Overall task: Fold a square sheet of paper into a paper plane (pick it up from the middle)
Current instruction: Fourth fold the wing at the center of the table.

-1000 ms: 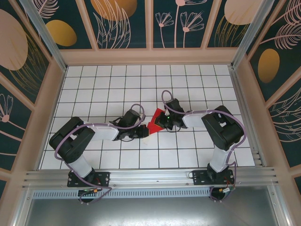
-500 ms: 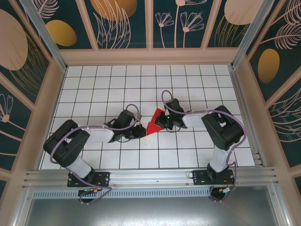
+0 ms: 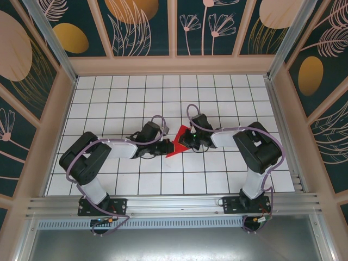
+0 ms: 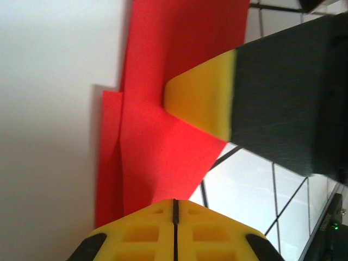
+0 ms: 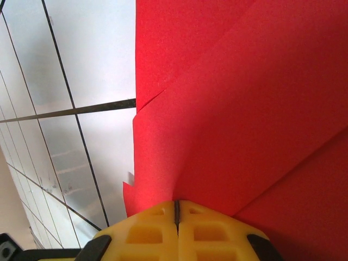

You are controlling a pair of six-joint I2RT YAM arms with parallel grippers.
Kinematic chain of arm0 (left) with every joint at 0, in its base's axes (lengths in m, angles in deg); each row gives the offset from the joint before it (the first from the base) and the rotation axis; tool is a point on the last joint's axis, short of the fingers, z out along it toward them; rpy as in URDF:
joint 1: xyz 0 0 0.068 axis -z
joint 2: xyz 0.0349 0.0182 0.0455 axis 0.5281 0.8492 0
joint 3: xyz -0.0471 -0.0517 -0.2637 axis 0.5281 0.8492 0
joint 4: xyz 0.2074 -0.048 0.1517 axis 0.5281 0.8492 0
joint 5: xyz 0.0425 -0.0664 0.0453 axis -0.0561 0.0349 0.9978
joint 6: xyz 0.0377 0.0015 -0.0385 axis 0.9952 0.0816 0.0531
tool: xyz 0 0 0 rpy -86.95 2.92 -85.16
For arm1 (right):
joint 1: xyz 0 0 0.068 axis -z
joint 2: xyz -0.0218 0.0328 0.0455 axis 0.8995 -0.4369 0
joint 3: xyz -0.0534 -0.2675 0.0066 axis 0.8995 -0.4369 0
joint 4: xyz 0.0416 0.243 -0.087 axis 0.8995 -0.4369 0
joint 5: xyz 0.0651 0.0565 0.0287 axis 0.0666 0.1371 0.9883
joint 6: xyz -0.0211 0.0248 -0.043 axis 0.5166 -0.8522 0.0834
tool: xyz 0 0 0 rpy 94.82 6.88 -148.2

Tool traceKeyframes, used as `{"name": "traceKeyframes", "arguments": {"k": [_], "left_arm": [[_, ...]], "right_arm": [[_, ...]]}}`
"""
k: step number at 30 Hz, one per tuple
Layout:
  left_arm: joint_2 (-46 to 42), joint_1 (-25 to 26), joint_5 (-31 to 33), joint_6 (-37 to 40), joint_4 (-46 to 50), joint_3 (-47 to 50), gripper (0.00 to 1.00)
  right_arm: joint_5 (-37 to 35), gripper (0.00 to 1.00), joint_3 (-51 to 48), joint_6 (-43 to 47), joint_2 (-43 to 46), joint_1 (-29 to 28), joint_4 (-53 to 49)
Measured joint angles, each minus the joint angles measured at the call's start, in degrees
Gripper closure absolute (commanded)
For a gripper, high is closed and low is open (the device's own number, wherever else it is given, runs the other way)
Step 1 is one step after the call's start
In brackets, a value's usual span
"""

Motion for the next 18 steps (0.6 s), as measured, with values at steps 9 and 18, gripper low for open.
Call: {"name": "traceKeyframes", "arguments": {"k": [9,18], "left_arm": [[1.1,0.0,0.5,1.1,1.0,0.0,0.91],[-0.2,0.0,1.8,1.5,-1.3,2.9,0.95]], "right_arm": [[0.1,0.95,0.1,0.0,-0.3,0.0,0.0],[0.2,0.95,0.3,0.0,-0.3,0.0,0.0]]}}
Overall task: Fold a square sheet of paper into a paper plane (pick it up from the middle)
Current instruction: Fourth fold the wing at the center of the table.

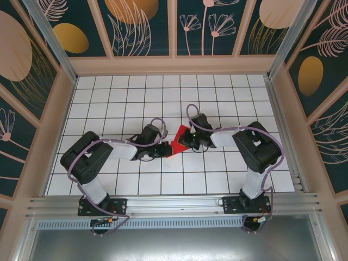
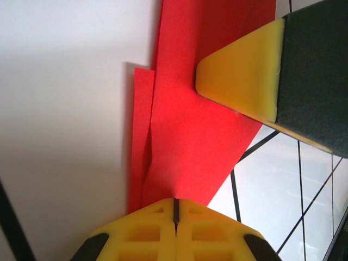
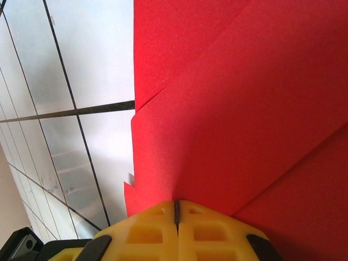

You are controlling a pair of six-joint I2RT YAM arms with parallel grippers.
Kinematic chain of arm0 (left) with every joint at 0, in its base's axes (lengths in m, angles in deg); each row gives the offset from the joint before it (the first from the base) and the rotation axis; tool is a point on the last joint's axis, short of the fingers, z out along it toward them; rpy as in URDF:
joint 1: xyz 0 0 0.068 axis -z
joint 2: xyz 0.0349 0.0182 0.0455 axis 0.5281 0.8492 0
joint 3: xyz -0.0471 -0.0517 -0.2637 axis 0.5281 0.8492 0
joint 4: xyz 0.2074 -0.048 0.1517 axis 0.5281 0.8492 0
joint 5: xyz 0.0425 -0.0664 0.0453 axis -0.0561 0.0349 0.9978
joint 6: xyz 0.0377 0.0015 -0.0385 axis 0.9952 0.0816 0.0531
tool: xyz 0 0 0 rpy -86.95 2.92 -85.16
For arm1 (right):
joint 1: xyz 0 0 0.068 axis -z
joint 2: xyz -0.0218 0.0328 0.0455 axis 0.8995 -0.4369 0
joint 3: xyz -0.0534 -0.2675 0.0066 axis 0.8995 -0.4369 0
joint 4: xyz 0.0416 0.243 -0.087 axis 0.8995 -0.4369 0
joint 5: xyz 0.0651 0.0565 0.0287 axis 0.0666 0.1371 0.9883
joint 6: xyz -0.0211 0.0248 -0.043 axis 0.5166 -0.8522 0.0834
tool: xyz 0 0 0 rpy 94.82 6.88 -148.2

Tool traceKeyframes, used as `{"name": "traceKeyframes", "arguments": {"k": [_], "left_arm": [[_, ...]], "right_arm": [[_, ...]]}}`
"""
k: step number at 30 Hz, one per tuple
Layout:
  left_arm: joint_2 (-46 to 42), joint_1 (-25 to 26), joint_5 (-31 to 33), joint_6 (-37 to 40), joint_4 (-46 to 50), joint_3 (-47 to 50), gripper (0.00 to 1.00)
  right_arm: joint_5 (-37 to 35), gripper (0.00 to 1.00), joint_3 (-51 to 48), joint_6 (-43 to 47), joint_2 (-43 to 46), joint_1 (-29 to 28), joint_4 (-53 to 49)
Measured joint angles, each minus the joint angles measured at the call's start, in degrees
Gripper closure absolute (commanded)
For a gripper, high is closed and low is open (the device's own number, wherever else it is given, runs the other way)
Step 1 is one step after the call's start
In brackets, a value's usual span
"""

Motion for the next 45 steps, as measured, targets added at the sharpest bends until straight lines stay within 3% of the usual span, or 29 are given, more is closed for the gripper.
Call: {"name": "traceKeyframes", "arguments": {"k": [12,20,36,45], "left_arm": [[-8.6,-0.2,1.2,0.0,0.8,8.6,0.98],[-15.1,-0.2,1.0,-0.7,3.6,8.2,0.97],[-2.1,-0.2,0.4,-1.7,-0.6,2.2,1.00],[-2.2,-0.1,1.3,-1.7,-1.6,2.9,1.00]], "right_arm": [[0.0,0.95,-0.3,0.0,0.0,-0.1,0.5],[0.0,0.95,-0.3,0.0,0.0,-0.1,0.7],[-0.2,0.95,0.3,0.0,0.0,-0.3,0.1],[-1.8,0.94,1.2,3.7,0.9,-1.1,-2.1]]}}
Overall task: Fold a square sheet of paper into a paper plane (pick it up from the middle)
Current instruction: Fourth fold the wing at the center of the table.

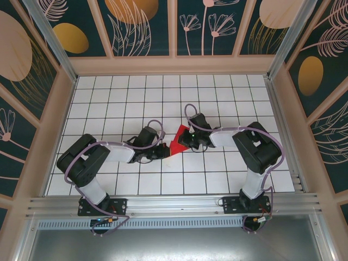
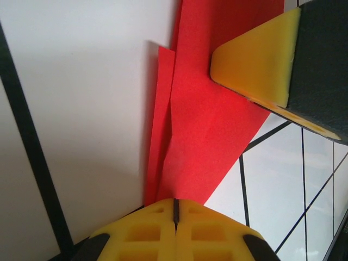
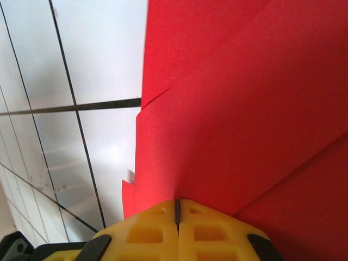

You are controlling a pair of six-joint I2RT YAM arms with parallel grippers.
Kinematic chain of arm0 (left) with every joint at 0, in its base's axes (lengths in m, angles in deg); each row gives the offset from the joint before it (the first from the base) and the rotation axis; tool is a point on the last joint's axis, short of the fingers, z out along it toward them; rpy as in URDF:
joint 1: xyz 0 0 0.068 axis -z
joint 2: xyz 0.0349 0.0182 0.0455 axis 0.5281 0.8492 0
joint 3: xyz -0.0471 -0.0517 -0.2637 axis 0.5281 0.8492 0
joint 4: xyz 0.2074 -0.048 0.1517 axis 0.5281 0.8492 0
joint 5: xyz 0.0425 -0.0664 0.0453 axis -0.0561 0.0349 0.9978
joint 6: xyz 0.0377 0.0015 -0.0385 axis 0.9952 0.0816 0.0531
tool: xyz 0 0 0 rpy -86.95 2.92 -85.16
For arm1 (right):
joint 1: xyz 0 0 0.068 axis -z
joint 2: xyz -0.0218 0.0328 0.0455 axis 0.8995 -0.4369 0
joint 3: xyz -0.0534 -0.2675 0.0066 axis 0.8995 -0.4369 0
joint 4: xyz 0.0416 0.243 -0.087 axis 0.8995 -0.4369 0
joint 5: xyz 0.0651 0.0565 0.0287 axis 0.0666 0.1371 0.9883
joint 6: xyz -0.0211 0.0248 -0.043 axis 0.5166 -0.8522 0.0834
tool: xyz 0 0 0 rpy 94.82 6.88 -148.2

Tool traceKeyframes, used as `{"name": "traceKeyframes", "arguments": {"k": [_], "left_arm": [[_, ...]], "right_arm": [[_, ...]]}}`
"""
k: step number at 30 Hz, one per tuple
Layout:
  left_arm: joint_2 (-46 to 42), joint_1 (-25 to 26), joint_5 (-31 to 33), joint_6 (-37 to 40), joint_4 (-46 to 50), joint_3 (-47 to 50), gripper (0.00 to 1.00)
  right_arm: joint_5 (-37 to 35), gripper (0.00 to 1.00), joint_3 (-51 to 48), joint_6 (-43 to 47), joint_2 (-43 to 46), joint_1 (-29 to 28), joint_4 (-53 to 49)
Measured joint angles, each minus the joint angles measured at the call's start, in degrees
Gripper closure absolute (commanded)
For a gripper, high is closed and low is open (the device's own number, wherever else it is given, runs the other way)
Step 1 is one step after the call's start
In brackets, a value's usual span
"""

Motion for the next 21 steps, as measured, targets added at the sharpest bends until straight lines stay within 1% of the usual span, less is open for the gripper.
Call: {"name": "traceKeyframes", "arguments": {"k": [6,12,16,21], "left_arm": [[-0.1,0.0,0.1,0.0,-1.8,1.0,1.00],[-0.2,0.0,0.1,0.0,-2.2,1.1,1.00],[-0.5,0.0,0.2,0.0,-2.2,1.2,1.00],[-4.3,0.0,0.5,0.2,-1.3,2.8,0.87]], "right_arm": [[1.6,0.93,0.0,4.0,0.8,-1.2,-0.3],[3.5,0.93,0.0,4.4,0.7,-3.8,0.4],[3.4,0.94,0.0,4.3,-0.1,-4.0,0.3],[3.1,0.95,0.9,4.3,-1.2,-4.0,-0.3]]}}
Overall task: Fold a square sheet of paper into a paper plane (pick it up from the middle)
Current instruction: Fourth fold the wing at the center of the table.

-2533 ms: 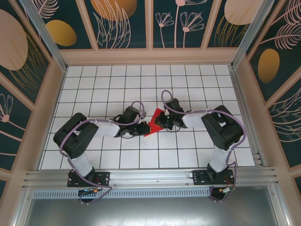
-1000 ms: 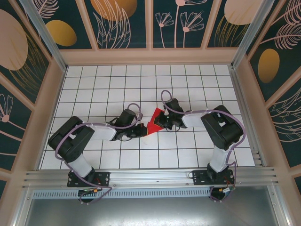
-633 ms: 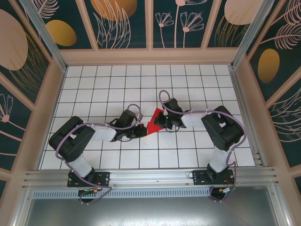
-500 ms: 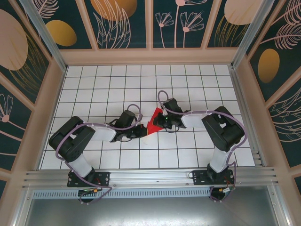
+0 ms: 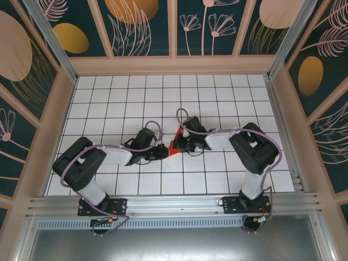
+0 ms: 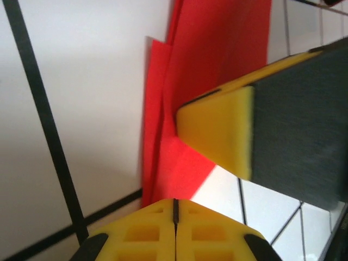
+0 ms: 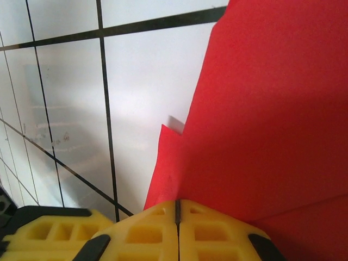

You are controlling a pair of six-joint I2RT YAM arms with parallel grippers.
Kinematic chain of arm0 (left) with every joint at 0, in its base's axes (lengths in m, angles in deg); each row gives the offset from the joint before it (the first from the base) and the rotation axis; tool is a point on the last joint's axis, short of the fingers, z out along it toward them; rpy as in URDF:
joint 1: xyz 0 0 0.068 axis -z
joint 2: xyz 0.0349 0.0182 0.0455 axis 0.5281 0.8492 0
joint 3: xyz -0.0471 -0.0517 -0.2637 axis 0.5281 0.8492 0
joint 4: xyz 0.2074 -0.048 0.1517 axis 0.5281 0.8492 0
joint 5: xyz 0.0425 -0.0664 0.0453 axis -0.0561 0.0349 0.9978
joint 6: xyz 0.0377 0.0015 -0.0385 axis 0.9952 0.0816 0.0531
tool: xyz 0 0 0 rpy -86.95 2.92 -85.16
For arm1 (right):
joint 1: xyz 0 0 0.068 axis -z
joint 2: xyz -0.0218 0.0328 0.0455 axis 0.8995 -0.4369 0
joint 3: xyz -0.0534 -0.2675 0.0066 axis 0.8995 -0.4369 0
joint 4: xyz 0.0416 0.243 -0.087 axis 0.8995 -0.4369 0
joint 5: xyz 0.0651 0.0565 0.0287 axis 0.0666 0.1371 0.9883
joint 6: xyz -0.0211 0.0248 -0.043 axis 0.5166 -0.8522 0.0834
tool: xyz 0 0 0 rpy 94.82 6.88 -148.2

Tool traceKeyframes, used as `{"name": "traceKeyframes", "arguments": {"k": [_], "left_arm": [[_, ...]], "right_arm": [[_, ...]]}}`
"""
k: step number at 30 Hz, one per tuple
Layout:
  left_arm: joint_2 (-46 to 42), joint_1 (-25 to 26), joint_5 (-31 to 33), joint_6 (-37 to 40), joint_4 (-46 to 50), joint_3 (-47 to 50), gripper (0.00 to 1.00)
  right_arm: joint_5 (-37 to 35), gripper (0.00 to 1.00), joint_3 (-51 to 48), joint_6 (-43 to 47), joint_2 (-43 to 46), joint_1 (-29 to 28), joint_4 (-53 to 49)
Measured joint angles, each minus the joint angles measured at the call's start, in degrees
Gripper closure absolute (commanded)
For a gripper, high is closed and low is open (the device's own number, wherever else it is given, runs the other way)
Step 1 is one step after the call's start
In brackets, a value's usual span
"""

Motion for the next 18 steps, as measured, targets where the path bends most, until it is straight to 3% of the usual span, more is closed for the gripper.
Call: {"name": "traceKeyframes", "arguments": {"k": [4,13,18], "left_arm": [[-3.1,0.0,0.3,0.5,-0.1,-0.6,0.88],[3.1,0.0,1.2,0.7,0.5,-2.4,1.00],[3.9,0.0,1.8,0.7,0.8,-2.5,1.00]], "right_arm": [[0.1,0.95,0.0,-0.1,0.0,0.0,0.0],[0.3,0.95,0.0,-0.2,0.0,0.0,0.1],[0.4,0.96,0.0,-0.2,0.0,0.3,0.2]]}}
